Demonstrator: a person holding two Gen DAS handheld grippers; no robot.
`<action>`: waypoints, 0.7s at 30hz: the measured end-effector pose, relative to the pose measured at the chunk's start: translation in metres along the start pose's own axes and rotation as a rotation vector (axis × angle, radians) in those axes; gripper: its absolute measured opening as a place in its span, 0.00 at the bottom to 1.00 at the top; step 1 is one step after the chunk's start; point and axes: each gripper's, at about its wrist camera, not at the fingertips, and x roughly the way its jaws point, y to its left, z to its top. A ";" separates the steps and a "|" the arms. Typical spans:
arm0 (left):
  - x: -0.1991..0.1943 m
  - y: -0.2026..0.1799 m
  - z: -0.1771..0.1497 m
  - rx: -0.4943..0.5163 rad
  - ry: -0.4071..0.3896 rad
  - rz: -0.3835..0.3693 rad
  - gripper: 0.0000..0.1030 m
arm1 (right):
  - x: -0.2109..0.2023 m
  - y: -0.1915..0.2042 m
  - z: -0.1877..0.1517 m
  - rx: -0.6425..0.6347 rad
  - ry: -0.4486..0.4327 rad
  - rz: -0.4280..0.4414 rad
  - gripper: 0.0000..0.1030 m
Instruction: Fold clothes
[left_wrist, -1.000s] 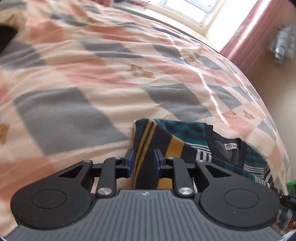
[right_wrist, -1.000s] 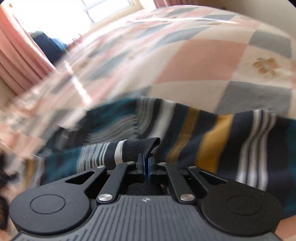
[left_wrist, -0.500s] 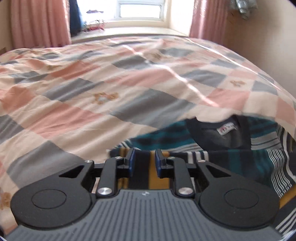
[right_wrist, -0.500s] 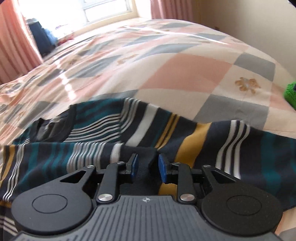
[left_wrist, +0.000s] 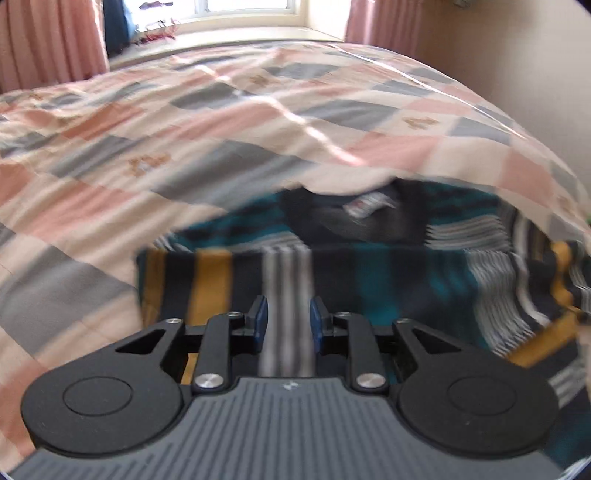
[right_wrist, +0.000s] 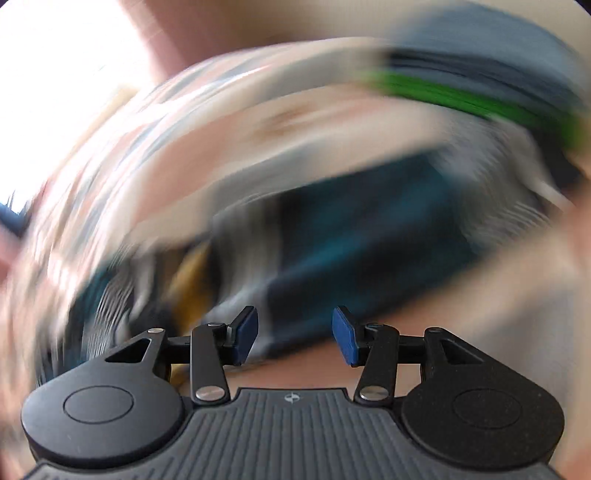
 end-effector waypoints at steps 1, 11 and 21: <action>-0.002 -0.008 -0.006 -0.012 0.017 -0.017 0.20 | -0.007 -0.029 0.008 0.108 -0.028 -0.013 0.48; 0.013 -0.031 -0.025 -0.143 0.123 -0.046 0.25 | 0.011 -0.181 0.073 0.589 -0.214 0.016 0.55; 0.025 -0.025 -0.009 -0.145 0.094 -0.077 0.32 | 0.024 -0.153 0.094 0.415 -0.187 -0.082 0.17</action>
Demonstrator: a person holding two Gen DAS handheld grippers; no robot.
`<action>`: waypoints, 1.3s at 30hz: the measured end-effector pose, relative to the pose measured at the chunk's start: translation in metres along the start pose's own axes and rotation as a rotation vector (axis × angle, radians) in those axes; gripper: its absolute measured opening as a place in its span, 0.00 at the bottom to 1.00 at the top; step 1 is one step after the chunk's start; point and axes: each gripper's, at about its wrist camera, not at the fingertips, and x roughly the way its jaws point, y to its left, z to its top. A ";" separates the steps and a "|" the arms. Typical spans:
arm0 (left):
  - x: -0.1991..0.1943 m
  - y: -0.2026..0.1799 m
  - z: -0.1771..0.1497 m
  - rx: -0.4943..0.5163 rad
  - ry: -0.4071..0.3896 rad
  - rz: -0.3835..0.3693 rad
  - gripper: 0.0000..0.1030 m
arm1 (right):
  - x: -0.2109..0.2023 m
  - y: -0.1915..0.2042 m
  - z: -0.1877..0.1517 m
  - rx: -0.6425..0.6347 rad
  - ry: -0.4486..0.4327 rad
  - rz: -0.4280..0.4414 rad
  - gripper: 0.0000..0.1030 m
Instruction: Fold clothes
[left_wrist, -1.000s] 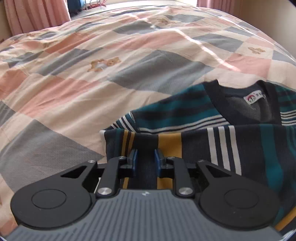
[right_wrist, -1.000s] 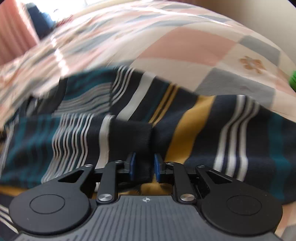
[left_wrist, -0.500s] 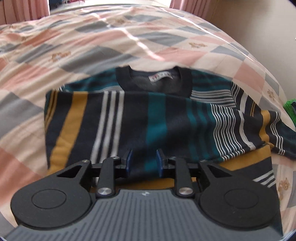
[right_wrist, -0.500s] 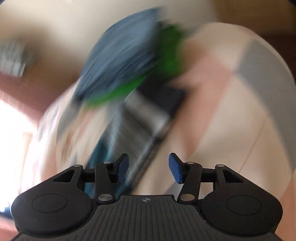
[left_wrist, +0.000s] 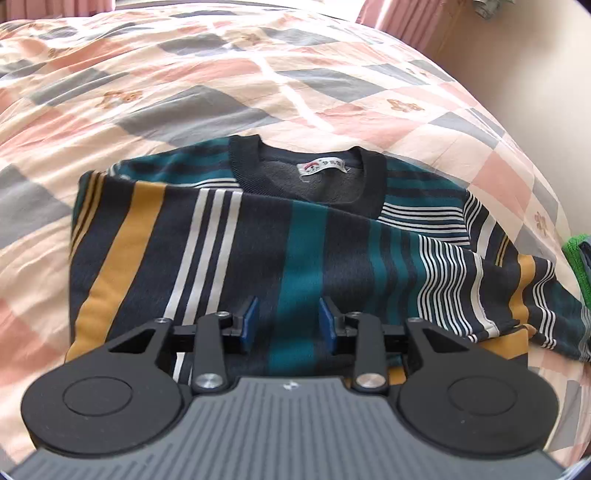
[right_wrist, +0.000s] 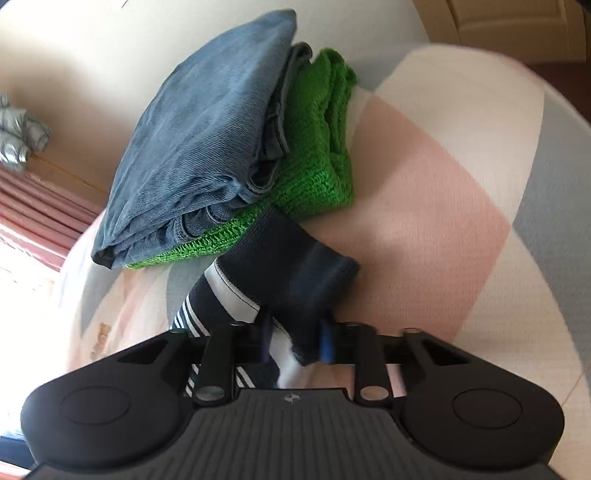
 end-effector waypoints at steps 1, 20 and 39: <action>0.007 0.000 0.000 0.012 0.015 0.002 0.34 | -0.002 0.004 0.000 -0.017 -0.009 -0.020 0.13; -0.098 0.156 -0.021 -0.333 -0.051 0.021 0.34 | -0.209 0.361 -0.392 -1.199 0.031 0.881 0.06; -0.034 0.239 -0.042 -0.597 0.021 -0.230 0.65 | -0.134 0.221 -0.431 -1.507 0.138 0.257 0.50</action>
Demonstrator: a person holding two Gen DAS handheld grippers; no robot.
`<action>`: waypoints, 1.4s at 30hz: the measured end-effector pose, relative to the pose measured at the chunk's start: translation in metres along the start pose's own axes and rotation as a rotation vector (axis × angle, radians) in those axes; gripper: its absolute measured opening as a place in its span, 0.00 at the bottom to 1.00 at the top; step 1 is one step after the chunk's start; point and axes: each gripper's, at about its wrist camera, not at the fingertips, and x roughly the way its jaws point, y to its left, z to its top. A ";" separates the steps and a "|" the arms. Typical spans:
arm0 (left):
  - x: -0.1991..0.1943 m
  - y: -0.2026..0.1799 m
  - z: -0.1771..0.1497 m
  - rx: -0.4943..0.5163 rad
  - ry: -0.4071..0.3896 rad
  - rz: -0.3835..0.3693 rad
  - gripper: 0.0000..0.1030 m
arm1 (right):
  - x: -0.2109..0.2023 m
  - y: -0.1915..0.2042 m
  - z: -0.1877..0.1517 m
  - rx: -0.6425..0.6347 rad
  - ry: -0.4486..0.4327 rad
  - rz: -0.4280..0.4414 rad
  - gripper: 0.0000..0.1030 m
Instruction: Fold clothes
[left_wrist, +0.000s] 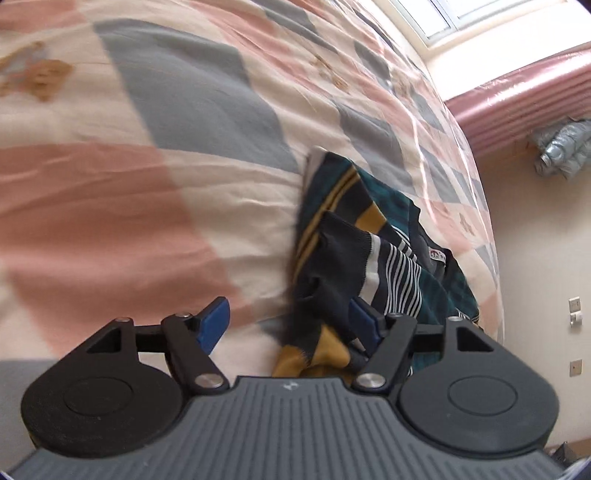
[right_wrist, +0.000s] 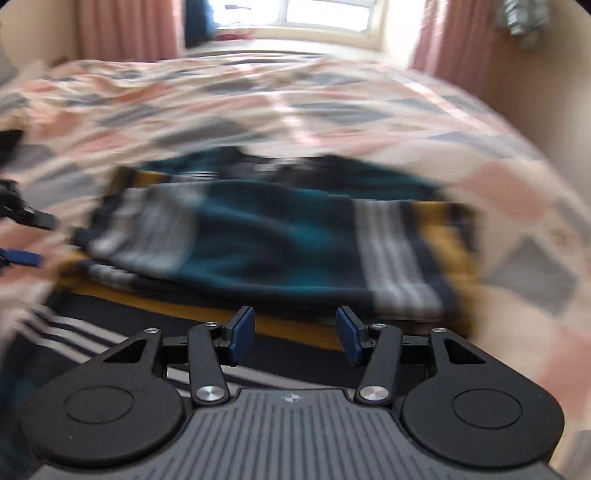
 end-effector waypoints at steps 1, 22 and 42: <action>0.007 -0.003 0.003 -0.003 0.007 -0.001 0.65 | 0.004 -0.014 -0.004 -0.018 0.004 -0.054 0.50; 0.009 -0.053 -0.017 0.352 0.032 0.184 0.04 | 0.039 -0.092 -0.018 -0.105 0.132 -0.128 0.34; 0.018 -0.101 -0.034 0.715 -0.096 0.112 0.09 | 0.025 -0.082 0.003 0.082 -0.072 -0.007 0.50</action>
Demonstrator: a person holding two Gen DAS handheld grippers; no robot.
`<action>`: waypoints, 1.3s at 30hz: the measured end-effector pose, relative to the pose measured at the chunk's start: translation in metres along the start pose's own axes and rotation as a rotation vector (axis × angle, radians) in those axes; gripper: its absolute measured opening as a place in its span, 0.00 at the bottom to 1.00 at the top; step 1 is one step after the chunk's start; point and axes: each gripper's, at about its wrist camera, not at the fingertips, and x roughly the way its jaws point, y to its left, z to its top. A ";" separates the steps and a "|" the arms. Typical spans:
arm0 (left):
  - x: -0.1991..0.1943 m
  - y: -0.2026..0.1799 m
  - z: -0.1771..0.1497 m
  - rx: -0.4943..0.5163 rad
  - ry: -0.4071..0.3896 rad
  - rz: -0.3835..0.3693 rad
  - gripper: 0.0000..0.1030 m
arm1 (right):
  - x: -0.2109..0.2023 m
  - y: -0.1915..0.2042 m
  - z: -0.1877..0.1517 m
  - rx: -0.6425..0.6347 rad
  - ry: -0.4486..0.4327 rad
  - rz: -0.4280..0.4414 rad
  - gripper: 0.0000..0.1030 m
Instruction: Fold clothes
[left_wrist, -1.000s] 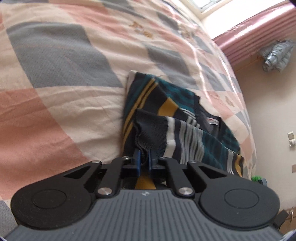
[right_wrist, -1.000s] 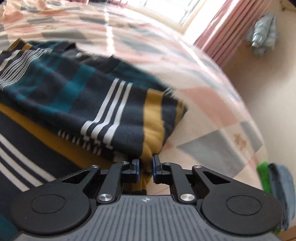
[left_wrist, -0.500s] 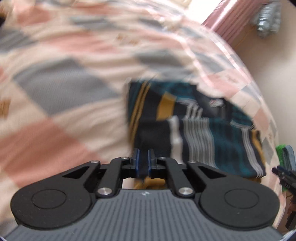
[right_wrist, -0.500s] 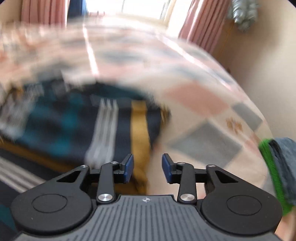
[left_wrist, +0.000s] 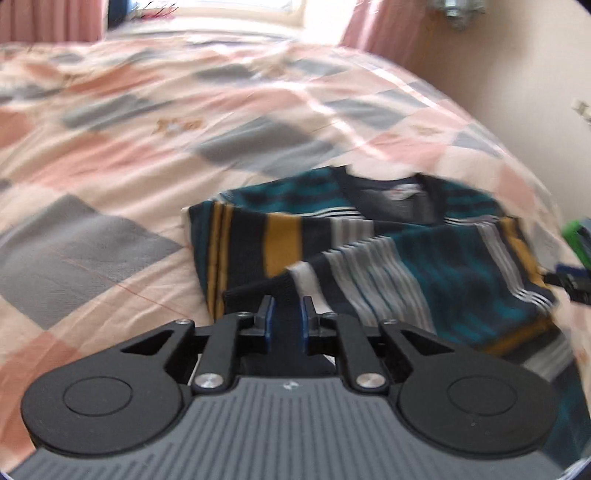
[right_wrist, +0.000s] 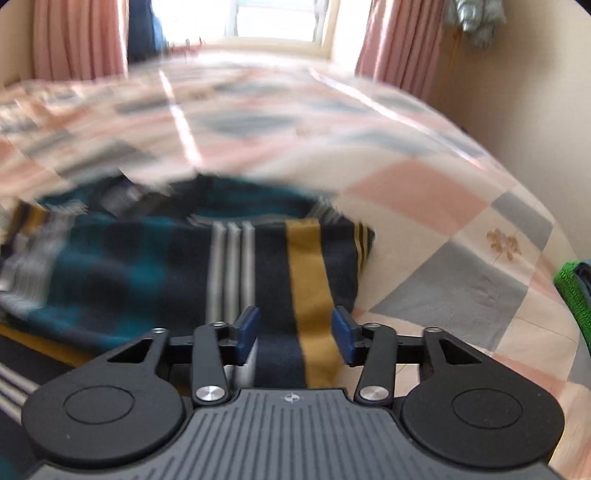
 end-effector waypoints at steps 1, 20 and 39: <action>-0.008 -0.004 -0.006 0.022 0.003 -0.010 0.09 | -0.009 0.002 -0.005 0.002 -0.004 0.009 0.50; -0.120 -0.073 -0.192 0.120 0.244 0.101 0.12 | -0.100 -0.022 -0.155 -0.050 0.254 0.140 0.44; -0.302 -0.225 -0.220 -0.126 0.268 0.348 0.15 | -0.297 -0.052 -0.163 -0.007 0.237 0.269 0.55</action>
